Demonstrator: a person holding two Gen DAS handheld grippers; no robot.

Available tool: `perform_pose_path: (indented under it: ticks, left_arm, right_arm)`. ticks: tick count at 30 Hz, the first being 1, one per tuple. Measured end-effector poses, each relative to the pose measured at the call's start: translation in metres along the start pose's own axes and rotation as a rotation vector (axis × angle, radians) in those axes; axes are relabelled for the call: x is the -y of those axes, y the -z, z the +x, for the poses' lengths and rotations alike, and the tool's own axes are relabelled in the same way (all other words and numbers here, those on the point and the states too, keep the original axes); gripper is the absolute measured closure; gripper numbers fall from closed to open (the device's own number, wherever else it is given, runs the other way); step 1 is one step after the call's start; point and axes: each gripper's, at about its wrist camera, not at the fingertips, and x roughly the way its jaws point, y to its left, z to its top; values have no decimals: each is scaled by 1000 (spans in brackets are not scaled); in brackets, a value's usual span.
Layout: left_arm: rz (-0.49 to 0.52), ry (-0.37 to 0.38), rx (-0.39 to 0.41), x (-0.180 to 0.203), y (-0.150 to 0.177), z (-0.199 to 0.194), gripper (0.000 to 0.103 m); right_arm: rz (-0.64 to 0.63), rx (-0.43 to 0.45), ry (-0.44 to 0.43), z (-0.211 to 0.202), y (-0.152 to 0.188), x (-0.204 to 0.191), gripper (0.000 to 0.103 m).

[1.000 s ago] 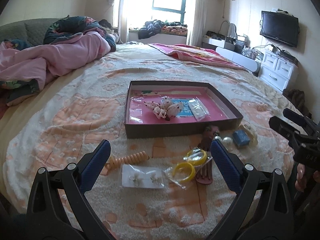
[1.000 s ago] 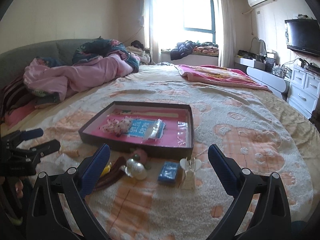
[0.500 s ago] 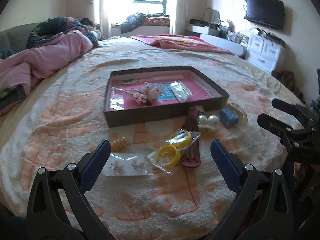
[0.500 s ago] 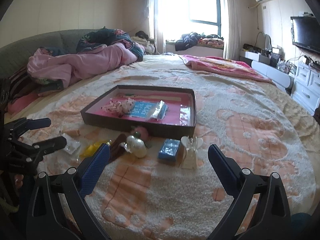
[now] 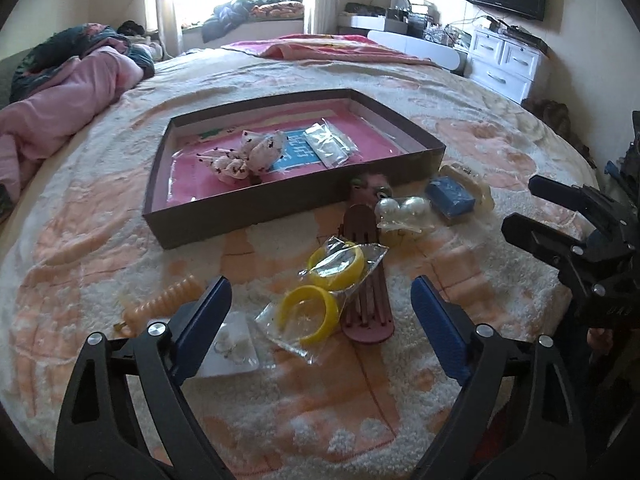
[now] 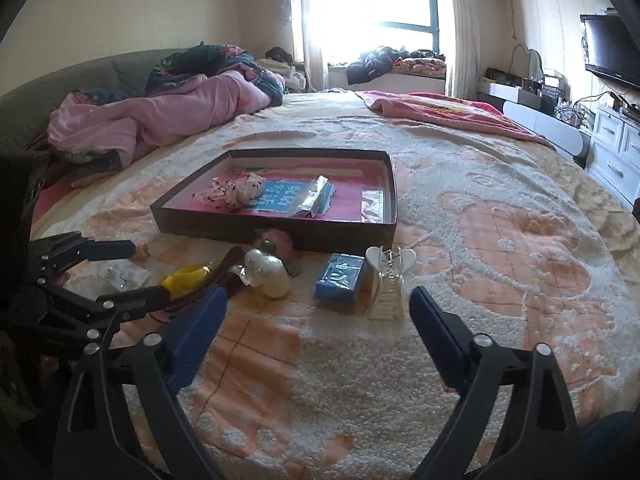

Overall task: Organize jewelry
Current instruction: 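Grasp the bagged yellow bangles with the left tool while the right tool grasps the blue packet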

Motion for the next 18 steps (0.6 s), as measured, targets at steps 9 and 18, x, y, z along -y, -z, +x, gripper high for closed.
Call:
perform_pose_path:
  ticks: [9, 18]
  left_arm:
    - [65, 63, -86, -3, -12, 23, 45]
    - [38, 108, -123, -6, -9, 36, 58]
  right_arm:
    - [27, -49, -7, 22, 0, 5, 37]
    - [55, -108, 33, 53, -2, 9, 56]
